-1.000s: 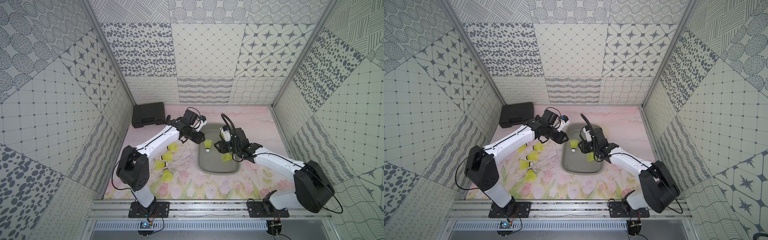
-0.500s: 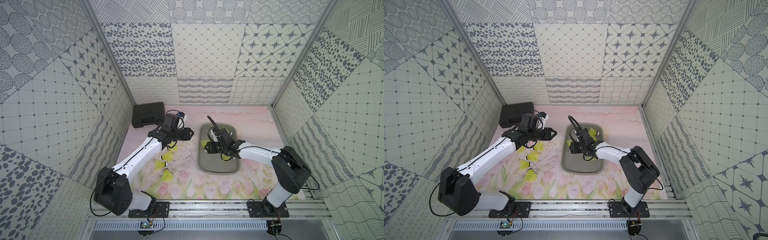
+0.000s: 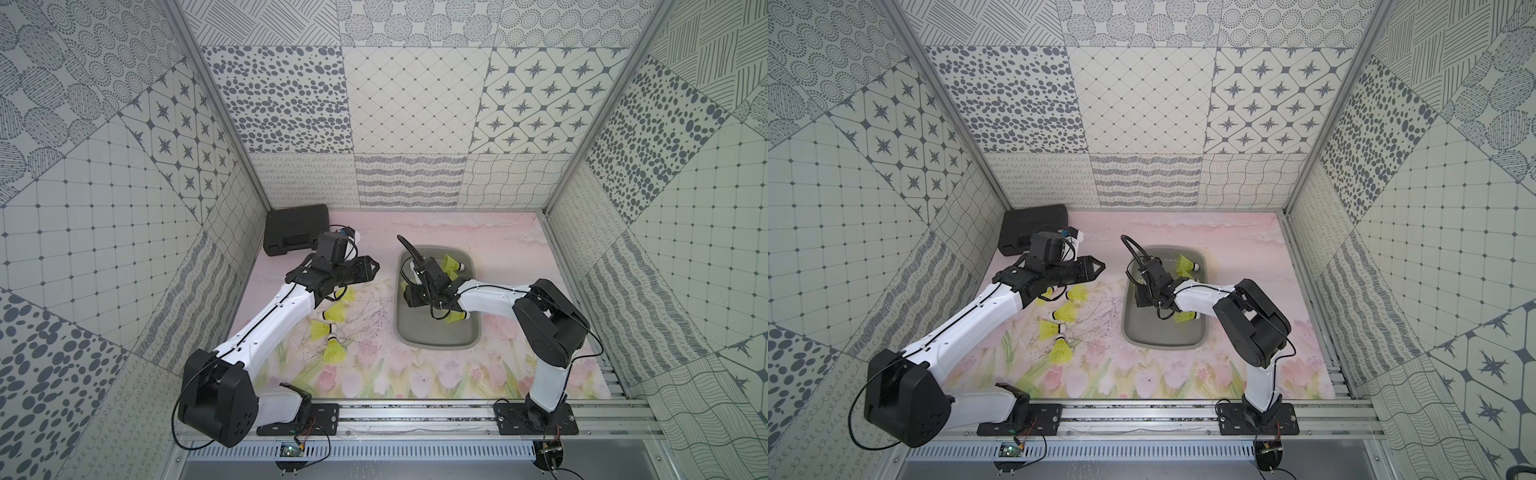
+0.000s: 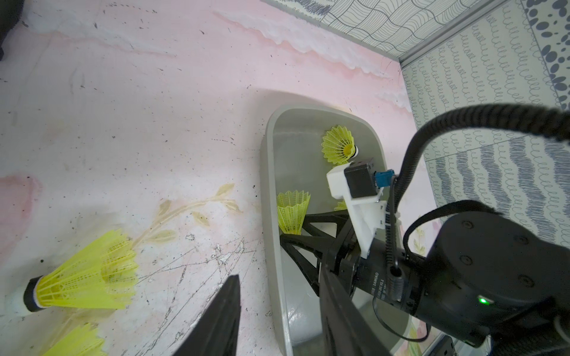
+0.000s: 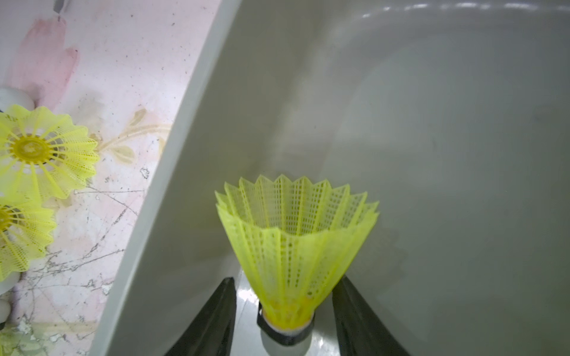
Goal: Put the shuttlecocks into the storage box
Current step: Pick up the shuttlecock from the storage box.
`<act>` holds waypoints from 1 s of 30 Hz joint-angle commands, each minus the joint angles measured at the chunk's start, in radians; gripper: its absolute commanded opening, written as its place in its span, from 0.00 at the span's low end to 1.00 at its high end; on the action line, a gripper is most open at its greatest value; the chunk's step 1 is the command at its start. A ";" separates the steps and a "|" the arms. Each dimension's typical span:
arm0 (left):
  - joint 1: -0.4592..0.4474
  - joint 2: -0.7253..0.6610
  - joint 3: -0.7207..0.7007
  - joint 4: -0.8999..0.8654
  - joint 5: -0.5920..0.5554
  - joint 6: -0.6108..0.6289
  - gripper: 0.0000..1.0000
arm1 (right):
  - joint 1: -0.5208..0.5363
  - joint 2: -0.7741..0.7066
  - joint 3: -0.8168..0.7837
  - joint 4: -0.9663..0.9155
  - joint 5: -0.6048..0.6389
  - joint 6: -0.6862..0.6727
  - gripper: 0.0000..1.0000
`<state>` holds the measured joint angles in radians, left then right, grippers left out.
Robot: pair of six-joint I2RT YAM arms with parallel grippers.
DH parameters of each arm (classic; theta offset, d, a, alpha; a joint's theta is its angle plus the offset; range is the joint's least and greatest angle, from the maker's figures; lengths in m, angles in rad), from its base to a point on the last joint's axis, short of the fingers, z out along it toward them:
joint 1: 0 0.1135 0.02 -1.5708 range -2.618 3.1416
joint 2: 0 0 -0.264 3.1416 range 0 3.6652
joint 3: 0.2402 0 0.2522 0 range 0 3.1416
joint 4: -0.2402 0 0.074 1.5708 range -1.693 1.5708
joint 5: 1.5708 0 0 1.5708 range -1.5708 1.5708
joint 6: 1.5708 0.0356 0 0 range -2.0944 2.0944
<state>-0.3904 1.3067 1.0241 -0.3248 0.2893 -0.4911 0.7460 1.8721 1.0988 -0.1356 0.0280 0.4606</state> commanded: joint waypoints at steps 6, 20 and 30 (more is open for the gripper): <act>0.014 -0.006 -0.001 0.046 0.052 -0.024 0.45 | 0.016 0.043 0.020 0.001 0.067 -0.030 0.37; 0.012 0.032 0.083 -0.010 0.252 0.153 0.45 | 0.013 -0.239 -0.195 0.202 -0.034 -0.291 0.20; -0.015 0.141 0.285 -0.265 0.465 0.518 0.48 | -0.049 -0.465 -0.193 0.006 -0.374 -0.500 0.19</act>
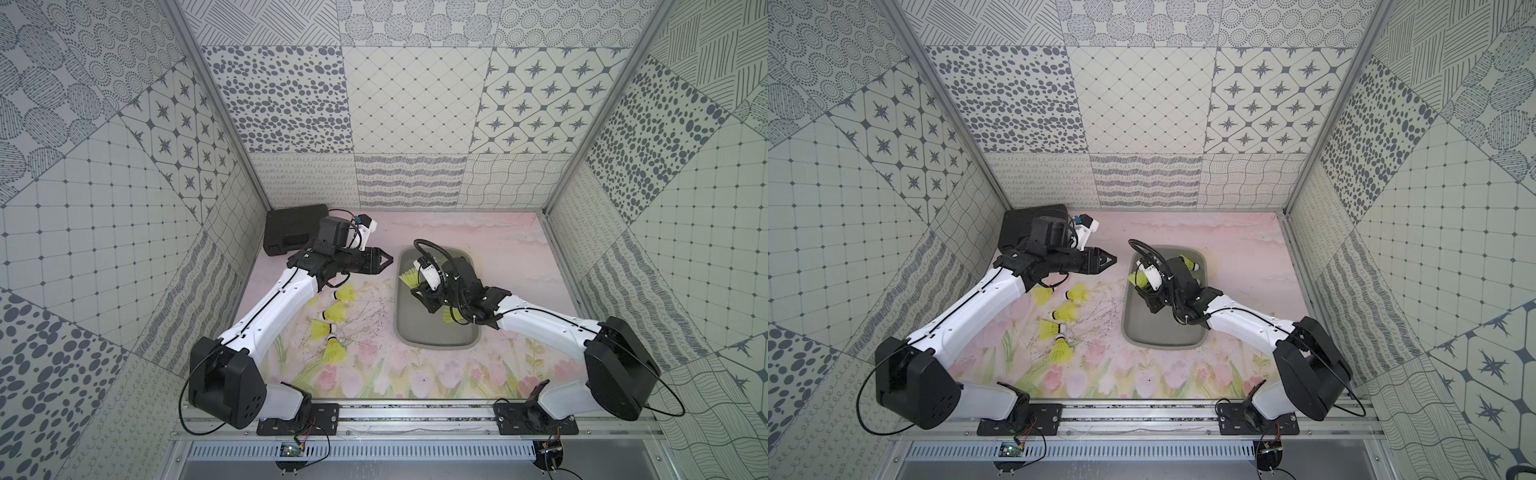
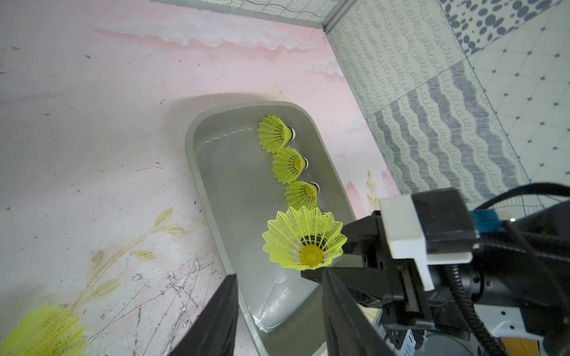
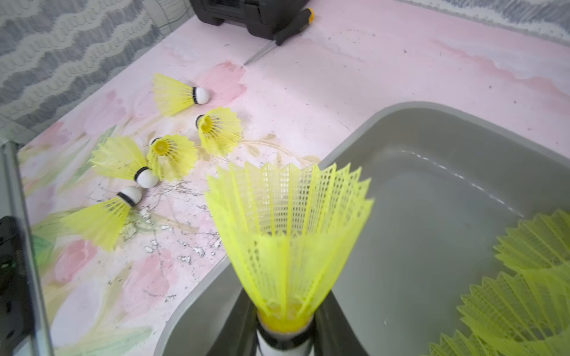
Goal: Put the shuttlecocks into the storage box
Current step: Pick up the shuttlecock from the storage box.
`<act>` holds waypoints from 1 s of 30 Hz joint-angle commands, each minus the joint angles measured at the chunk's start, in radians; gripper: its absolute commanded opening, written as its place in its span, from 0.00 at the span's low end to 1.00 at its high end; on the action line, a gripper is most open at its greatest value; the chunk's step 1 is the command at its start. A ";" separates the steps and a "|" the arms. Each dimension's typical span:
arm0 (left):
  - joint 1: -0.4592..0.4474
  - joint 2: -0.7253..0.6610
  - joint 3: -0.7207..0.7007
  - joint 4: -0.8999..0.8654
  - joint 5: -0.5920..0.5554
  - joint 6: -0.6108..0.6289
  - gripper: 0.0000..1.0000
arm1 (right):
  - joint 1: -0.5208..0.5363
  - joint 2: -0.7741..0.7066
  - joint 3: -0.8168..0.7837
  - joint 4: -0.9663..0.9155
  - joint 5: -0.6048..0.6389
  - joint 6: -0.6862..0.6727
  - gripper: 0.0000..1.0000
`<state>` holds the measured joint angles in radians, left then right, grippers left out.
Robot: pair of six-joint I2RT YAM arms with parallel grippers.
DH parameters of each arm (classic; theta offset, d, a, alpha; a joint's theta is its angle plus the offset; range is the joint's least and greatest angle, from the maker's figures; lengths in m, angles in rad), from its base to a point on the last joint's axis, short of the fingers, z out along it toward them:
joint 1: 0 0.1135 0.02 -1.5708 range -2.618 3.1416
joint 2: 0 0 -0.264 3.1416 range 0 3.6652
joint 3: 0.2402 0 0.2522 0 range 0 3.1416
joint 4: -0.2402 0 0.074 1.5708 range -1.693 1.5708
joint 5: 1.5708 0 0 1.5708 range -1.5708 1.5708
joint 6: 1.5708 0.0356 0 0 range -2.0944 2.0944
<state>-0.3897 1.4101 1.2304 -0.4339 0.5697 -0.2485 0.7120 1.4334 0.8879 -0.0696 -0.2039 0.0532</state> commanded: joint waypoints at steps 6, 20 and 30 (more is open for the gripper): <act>-0.039 0.053 0.098 -0.170 0.294 0.493 0.53 | -0.023 -0.034 0.059 -0.161 -0.243 -0.131 0.19; -0.112 0.153 0.172 -0.416 0.341 0.803 0.56 | -0.023 -0.039 0.057 -0.150 -0.294 -0.112 0.19; -0.132 0.162 0.153 -0.404 0.253 0.801 0.53 | -0.022 -0.041 0.055 -0.147 -0.302 -0.107 0.20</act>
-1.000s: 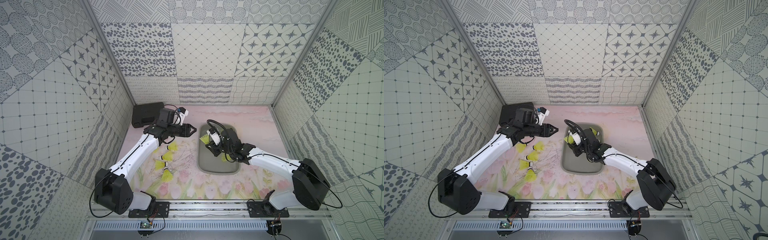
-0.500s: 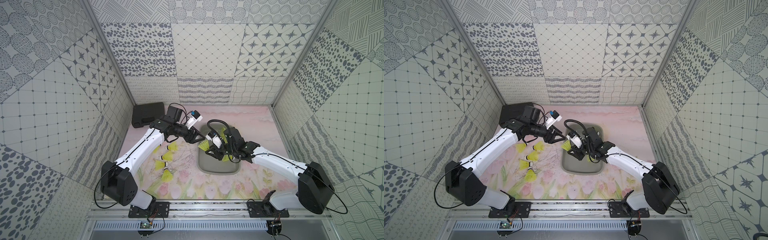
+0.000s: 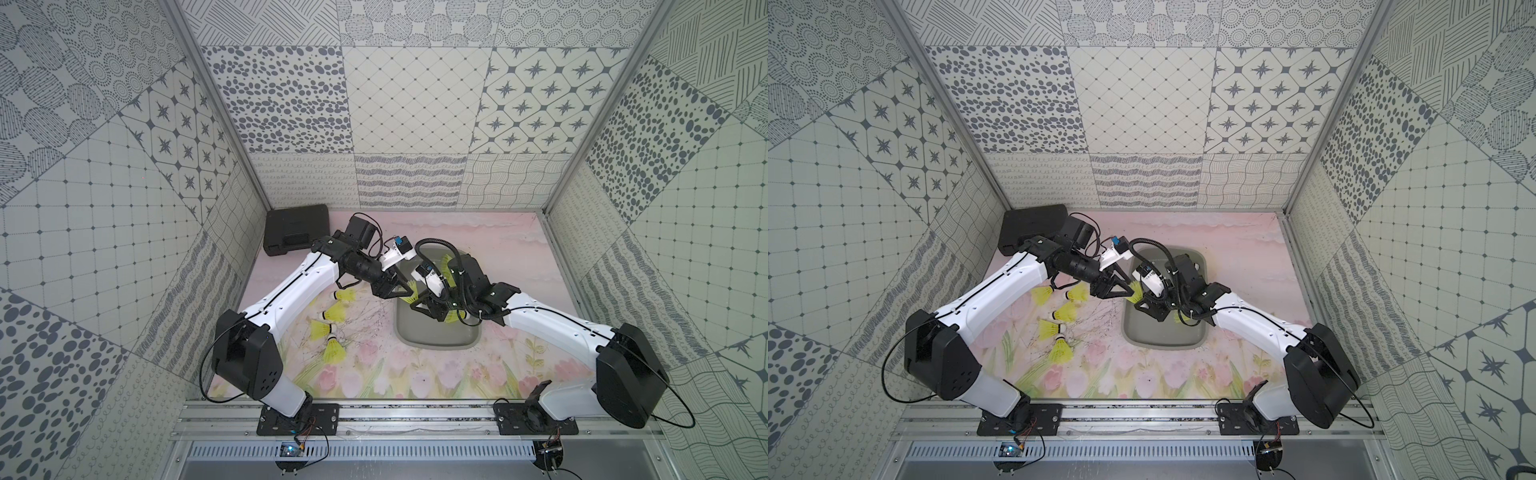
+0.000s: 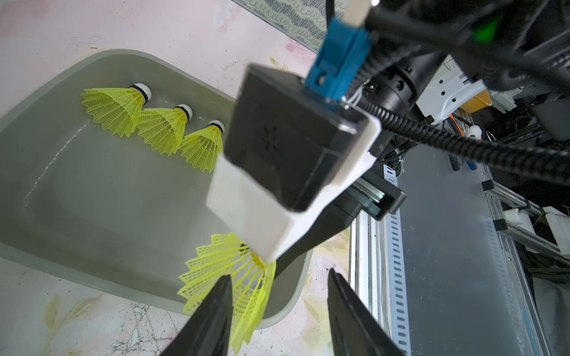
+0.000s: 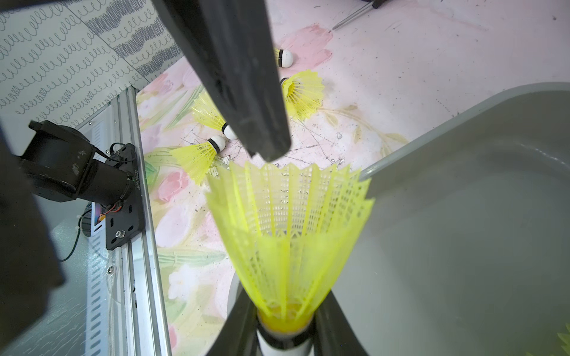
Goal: Put the shuttlecocks into the storage box
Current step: Pick up the shuttlecock from the storage box.
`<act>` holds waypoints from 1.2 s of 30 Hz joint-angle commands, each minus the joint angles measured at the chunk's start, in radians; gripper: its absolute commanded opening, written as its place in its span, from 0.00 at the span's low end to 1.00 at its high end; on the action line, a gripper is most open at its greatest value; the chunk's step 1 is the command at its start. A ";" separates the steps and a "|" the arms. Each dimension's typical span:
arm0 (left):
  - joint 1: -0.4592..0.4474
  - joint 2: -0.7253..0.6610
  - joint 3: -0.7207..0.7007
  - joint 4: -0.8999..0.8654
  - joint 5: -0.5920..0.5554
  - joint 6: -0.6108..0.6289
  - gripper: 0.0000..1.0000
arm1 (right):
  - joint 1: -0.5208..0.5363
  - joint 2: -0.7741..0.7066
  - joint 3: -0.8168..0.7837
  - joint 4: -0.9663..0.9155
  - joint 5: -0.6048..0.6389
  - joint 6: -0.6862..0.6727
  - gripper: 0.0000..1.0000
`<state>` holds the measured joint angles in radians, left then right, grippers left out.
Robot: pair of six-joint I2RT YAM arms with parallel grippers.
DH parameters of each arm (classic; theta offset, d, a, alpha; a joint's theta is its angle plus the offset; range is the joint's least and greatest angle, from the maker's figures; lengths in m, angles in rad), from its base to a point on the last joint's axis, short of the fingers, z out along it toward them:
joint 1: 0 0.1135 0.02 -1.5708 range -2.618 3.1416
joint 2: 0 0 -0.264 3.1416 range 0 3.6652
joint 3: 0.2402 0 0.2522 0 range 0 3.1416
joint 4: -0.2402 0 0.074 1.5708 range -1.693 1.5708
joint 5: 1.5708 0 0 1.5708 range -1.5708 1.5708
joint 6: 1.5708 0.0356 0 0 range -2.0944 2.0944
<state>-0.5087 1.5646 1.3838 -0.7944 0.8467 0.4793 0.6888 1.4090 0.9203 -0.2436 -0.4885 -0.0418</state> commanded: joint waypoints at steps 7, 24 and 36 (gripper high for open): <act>-0.022 0.009 -0.011 -0.026 -0.040 0.067 0.37 | 0.001 -0.013 0.027 0.029 -0.016 -0.011 0.20; -0.037 -0.117 -0.274 0.703 -0.041 -0.620 0.00 | -0.001 -0.144 -0.093 0.134 0.262 0.011 0.79; -0.145 -0.155 -0.457 1.081 -0.439 -1.198 0.00 | -0.033 -0.408 -0.245 0.184 0.486 0.026 0.87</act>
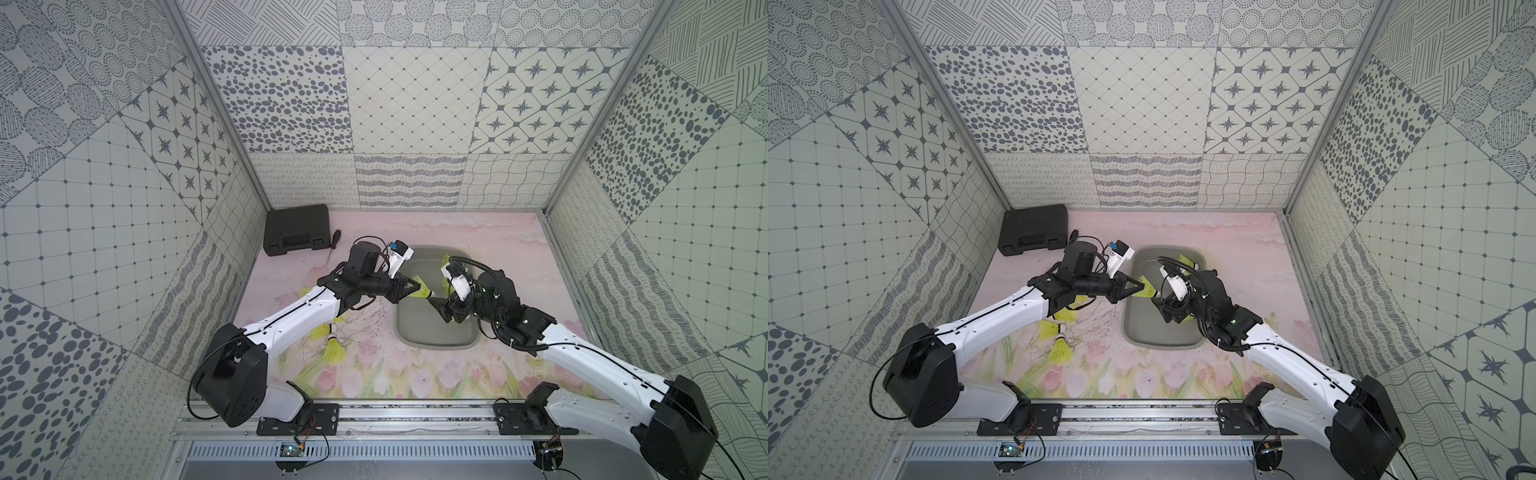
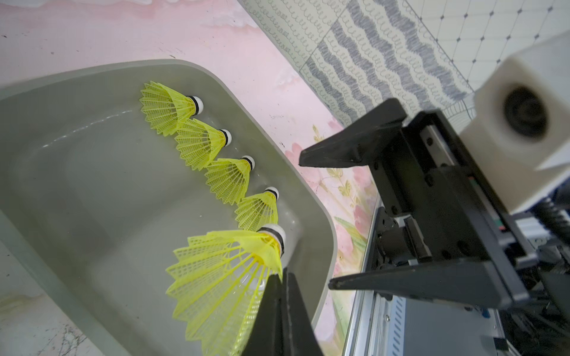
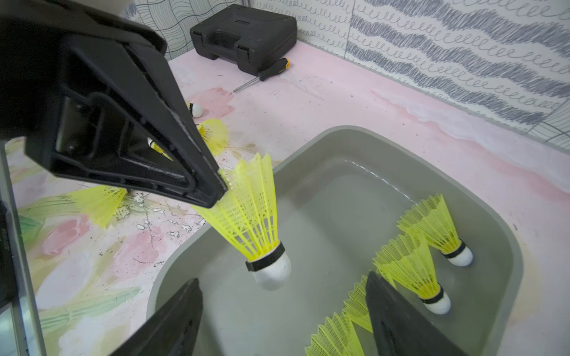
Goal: Put the shuttlecocks into the storage box
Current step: Pick up the shuttlecock from the storage box, then place the shuttlecock in the storage box.
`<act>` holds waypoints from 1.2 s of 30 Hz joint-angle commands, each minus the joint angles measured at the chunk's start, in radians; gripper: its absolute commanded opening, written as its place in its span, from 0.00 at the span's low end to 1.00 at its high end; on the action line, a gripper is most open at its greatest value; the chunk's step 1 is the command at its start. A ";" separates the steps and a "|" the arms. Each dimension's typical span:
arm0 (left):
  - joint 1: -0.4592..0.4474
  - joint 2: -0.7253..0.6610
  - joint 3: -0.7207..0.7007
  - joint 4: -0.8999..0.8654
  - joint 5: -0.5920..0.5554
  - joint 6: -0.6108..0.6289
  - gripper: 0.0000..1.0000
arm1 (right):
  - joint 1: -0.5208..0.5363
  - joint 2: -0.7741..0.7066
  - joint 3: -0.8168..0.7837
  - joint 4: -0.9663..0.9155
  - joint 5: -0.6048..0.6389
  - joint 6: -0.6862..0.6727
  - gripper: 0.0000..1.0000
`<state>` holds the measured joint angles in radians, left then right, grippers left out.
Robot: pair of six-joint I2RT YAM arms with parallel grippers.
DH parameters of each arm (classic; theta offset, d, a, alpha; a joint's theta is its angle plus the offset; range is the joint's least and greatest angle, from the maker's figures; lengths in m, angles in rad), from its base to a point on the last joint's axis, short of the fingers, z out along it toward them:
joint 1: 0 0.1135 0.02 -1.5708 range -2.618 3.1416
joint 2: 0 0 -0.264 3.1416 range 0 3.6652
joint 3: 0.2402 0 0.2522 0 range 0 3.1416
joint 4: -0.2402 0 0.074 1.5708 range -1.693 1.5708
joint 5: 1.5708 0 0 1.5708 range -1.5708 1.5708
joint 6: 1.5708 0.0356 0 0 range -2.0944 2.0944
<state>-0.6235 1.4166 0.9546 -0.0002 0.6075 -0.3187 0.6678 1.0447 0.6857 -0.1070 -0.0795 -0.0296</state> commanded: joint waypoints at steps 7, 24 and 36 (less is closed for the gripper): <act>-0.079 0.029 -0.067 0.285 -0.270 -0.659 0.00 | -0.055 -0.143 -0.037 0.030 0.221 0.068 0.87; -0.242 0.104 -0.052 0.191 -0.254 -0.811 0.00 | -0.167 -0.200 -0.072 -0.019 0.283 0.135 0.87; -0.340 0.131 -0.092 0.246 -0.319 -0.920 0.00 | -0.198 -0.203 -0.098 -0.011 0.267 0.148 0.87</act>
<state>-0.9325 1.5337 0.8730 0.1753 0.3355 -1.1542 0.4763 0.8635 0.6014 -0.1463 0.1879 0.1028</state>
